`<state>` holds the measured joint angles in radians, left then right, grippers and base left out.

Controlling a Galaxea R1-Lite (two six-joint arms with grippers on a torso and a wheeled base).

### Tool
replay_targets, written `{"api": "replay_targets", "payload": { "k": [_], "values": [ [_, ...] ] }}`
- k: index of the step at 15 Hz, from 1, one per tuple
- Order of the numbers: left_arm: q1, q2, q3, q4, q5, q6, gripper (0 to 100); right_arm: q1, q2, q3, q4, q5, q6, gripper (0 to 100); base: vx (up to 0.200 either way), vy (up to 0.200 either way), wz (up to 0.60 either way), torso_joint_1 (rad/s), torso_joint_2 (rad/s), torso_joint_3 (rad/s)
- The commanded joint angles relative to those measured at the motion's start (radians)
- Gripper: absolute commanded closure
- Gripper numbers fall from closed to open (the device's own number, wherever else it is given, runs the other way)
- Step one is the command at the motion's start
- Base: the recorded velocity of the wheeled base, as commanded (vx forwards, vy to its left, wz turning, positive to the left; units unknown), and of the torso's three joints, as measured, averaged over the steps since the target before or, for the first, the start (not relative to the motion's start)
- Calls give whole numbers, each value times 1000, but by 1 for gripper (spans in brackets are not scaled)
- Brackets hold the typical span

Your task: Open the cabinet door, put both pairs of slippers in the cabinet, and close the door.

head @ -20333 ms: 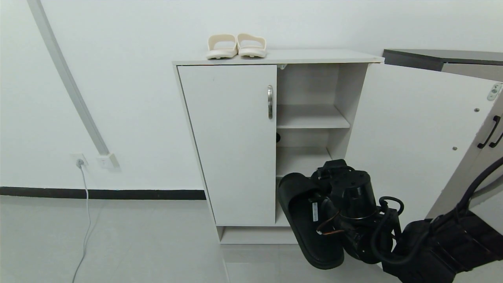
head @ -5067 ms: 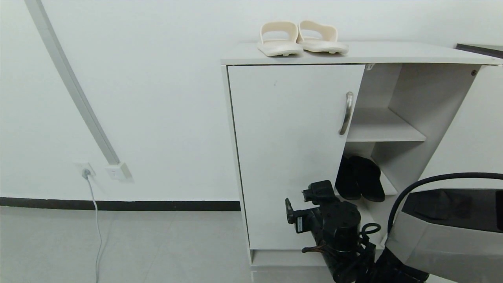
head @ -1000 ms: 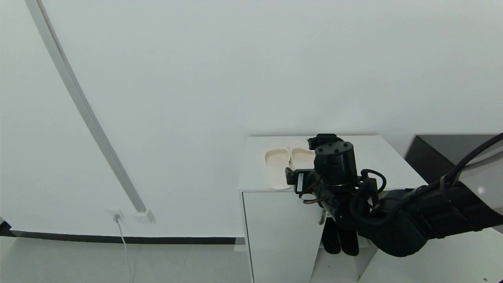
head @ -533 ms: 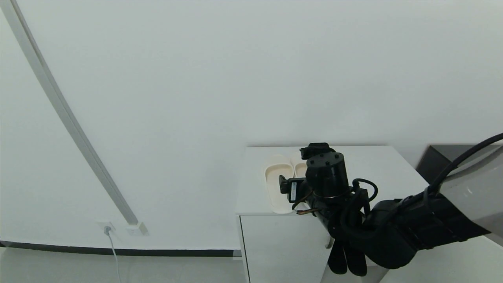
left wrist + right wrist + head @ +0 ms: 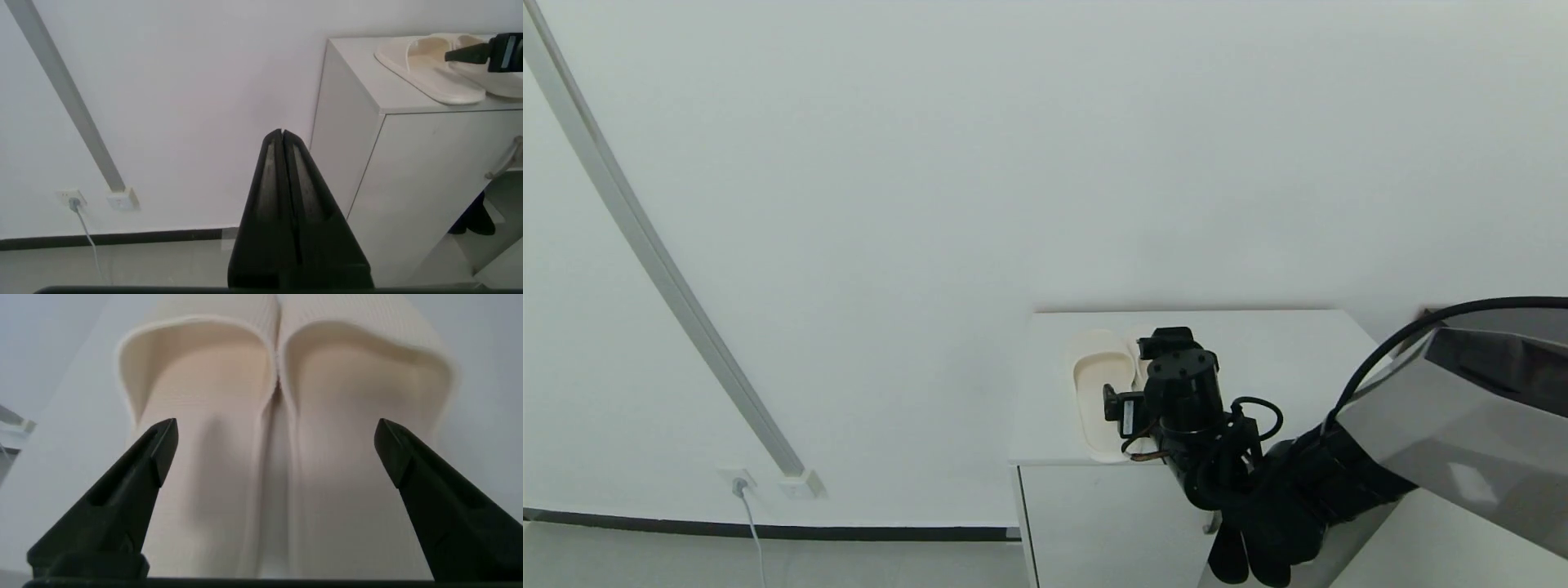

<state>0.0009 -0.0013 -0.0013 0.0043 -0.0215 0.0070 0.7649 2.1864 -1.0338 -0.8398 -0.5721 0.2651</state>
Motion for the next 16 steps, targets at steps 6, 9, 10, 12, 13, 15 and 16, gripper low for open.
{"api": "replay_targets", "payload": {
  "k": [6,9,10,12,13,15,16],
  "values": [
    [1,1,0,0,0,1,100,-52,139,-163,-12,48,-33,0,0,0,0,0,0,0],
    [1,1,0,0,0,-1,100,-70,167,-224,-2,60,-44,0,0,0,0,0,0,0],
    [1,1,0,0,0,-1,100,-73,170,-232,-4,64,-55,0,0,0,0,0,0,0],
    [1,1,0,0,0,-2,100,-76,171,-238,-2,66,-56,0,0,0,0,0,0,0],
    [1,1,0,0,0,-2,100,-78,173,-242,-2,66,-56,0,0,0,0,0,0,0],
    [1,1,0,0,0,-2,100,-76,173,-246,-2,66,-56,0,0,0,0,0,0,0],
    [1,1,0,0,0,-2,100,-76,173,-246,-2,66,-56,100,0,0,0,0,0,0]
  ]
}}
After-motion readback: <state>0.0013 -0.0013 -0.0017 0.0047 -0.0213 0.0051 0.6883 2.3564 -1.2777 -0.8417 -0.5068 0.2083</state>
